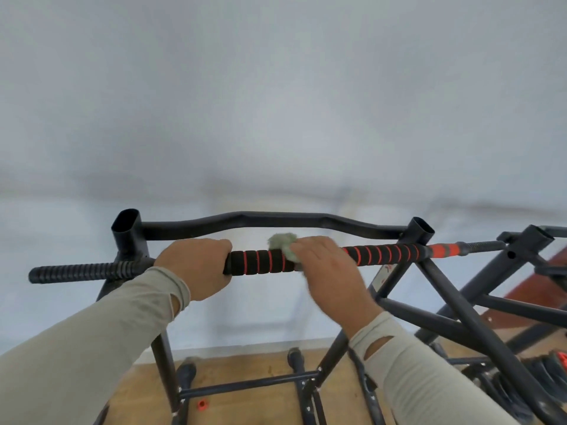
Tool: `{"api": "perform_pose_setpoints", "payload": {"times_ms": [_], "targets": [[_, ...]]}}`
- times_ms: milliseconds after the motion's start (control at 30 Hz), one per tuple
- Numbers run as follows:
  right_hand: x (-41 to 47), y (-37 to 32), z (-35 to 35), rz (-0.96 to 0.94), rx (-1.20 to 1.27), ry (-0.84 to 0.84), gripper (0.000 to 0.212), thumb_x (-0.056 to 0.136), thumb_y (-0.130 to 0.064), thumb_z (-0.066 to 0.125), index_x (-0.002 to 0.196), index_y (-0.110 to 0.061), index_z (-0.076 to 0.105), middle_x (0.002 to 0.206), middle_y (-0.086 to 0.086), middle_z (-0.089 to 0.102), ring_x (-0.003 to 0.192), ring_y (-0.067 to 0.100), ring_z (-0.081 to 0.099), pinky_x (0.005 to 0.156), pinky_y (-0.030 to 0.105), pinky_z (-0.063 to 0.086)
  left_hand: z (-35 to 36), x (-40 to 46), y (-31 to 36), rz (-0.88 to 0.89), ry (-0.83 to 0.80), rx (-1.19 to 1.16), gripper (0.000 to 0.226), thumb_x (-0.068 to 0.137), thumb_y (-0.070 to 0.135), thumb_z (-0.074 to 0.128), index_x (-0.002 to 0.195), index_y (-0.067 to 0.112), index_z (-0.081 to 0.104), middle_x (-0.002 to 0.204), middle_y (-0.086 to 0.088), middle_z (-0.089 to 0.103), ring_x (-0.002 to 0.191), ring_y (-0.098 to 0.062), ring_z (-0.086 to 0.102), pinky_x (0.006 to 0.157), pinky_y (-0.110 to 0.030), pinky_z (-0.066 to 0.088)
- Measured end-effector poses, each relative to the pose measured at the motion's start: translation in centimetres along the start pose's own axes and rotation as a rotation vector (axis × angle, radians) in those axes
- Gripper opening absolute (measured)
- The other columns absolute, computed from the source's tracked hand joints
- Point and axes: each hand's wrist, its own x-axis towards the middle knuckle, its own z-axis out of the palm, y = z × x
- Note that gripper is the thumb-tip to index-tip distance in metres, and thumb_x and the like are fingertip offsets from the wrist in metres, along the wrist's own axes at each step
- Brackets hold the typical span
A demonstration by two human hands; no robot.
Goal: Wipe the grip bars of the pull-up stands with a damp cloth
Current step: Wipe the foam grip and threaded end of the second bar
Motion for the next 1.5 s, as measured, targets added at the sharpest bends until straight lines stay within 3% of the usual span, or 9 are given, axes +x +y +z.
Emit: {"api": "perform_pose_setpoints", "payload": {"times_ms": [267, 433, 533, 633, 800, 933, 1067, 1233, 1500], "targets": [[-4.0, 11.9, -8.7, 0.594, -0.395, -0.423, 0.047, 0.094, 0.001, 0.055, 0.135, -0.022, 0.061, 0.128, -0.001, 0.068, 0.121, 0.023, 0.059, 0.103, 0.038, 0.051, -1.0, 1.1, -0.5, 0.016, -0.184, -0.134, 0.014, 0.084, 0.041, 0.058, 0.084, 0.031, 0.047, 0.075, 0.008, 0.064, 0.065, -0.01, 0.06, 0.059, -0.024, 0.043], [-3.5, 10.5, -7.4, 0.747, -0.33, -0.307, 0.037, 0.094, 0.002, 0.056, 0.123, -0.021, 0.064, 0.107, -0.002, 0.068, 0.097, 0.022, 0.066, 0.081, 0.029, 0.054, -0.7, 0.6, -1.9, 0.026, -0.062, -0.324, 0.039, 0.076, 0.048, 0.075, 0.081, 0.031, 0.041, 0.067, 0.005, 0.062, 0.054, -0.012, 0.054, 0.054, -0.028, 0.047], [-3.6, 7.3, -5.2, 0.747, -0.147, -0.064, 0.039, 0.101, -0.003, 0.051, 0.134, -0.017, 0.065, 0.126, 0.001, 0.07, 0.124, 0.025, 0.064, 0.105, 0.037, 0.051, -0.5, 0.0, -1.8, 0.027, 0.013, -0.344, 0.036, 0.076, 0.049, 0.076, 0.08, 0.03, 0.046, 0.067, 0.006, 0.063, 0.06, -0.012, 0.06, 0.059, -0.028, 0.05], [-2.8, 2.5, -2.5, 0.61, -0.056, 0.031, 0.027, 0.101, -0.008, 0.055, 0.125, -0.011, 0.067, 0.117, 0.004, 0.072, 0.116, 0.026, 0.066, 0.105, 0.043, 0.053, -0.5, -0.2, -1.8, 0.031, 0.029, -0.333, 0.034, 0.078, 0.052, 0.074, 0.081, 0.031, 0.047, 0.07, 0.008, 0.063, 0.065, -0.011, 0.061, 0.063, -0.029, 0.052], [0.5, -7.7, 1.6, 0.297, 0.109, 0.049, 0.023, 0.101, -0.014, 0.057, 0.121, -0.015, 0.069, 0.113, -0.002, 0.072, 0.118, 0.019, 0.063, 0.114, 0.039, 0.046, 0.0, -0.6, -2.1, 0.047, 0.098, -0.276, 0.032, 0.08, 0.06, 0.068, 0.085, 0.033, 0.052, 0.071, 0.012, 0.062, 0.066, -0.006, 0.059, 0.064, -0.027, 0.051], [2.3, -12.4, 4.2, 0.081, 0.134, 0.012, 0.027, 0.098, -0.016, 0.062, 0.123, -0.017, 0.072, 0.128, -0.001, 0.072, 0.128, 0.015, 0.06, 0.126, 0.03, 0.025, 0.9, -0.9, -1.9, 0.103, 0.22, -0.168, 0.022, 0.084, 0.036, 0.058, 0.075, 0.033, 0.039, 0.067, 0.014, 0.053, 0.067, -0.012, 0.055, 0.061, -0.027, 0.043], [2.2, -8.5, 2.9, 0.0, 0.044, -0.052, 0.033, 0.094, -0.009, 0.056, 0.122, -0.017, 0.071, 0.125, -0.001, 0.072, 0.122, 0.019, 0.063, 0.116, 0.042, 0.044, 2.3, -1.3, -2.1, 0.198, 0.38, -0.138, 0.025, 0.086, 0.054, 0.062, 0.081, 0.035, 0.046, 0.072, 0.018, 0.05, 0.066, -0.014, 0.055, 0.061, -0.03, 0.041], [1.0, -1.4, -0.7, 0.14, -0.1, -0.029, 0.039, 0.074, 0.002, 0.081, 0.107, -0.019, 0.073, 0.096, -0.005, 0.075, 0.087, 0.016, 0.068, 0.085, 0.034, 0.059, 3.0, -1.1, -2.3, 0.18, 0.383, -0.011, 0.037, 0.079, 0.062, 0.068, 0.09, 0.029, 0.054, 0.076, 0.013, 0.052, 0.062, -0.013, 0.05, 0.06, -0.03, 0.04], [-4.8, 10.9, -7.0, 0.473, -0.348, -0.218, 0.061, 0.084, 0.007, 0.071, 0.136, -0.024, 0.066, 0.131, -0.007, 0.07, 0.12, 0.021, 0.065, 0.109, 0.028, 0.04, 0.9, -1.3, -1.6, 0.03, 0.225, -0.095, 0.035, 0.088, 0.06, 0.058, 0.086, 0.031, 0.038, 0.067, 0.011, 0.054, 0.054, -0.007, 0.052, 0.05, -0.023, 0.035]]}}
